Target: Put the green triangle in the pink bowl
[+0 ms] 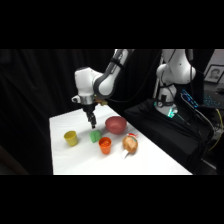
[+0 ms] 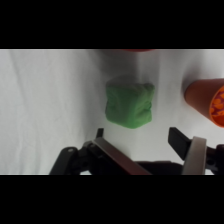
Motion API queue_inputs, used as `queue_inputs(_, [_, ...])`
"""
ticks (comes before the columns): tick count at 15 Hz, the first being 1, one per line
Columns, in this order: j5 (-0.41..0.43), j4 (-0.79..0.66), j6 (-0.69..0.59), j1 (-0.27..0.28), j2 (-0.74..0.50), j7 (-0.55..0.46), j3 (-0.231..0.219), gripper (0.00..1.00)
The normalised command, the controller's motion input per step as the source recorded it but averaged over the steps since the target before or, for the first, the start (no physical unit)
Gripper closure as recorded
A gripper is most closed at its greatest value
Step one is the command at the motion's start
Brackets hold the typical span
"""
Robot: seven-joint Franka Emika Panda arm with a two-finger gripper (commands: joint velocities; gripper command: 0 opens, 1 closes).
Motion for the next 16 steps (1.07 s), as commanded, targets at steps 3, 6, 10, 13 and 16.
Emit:
queue_inputs(3, [-0.071,0.24,0.17,-0.015,0.26,0.03,-0.008,0.0])
queue_inputs(6, [-0.06,0.21,0.13,-0.03,0.24,0.02,0.017,0.0])
queue_inputs(10, [-0.072,0.12,0.12,-0.029,0.14,0.03,0.028,0.0])
queue_inputs(13, [-0.056,0.04,0.11,-0.039,0.06,0.01,0.053,0.0])
queue_inputs(16, [-0.067,-0.03,0.14,-0.016,0.02,0.02,0.053,0.0])
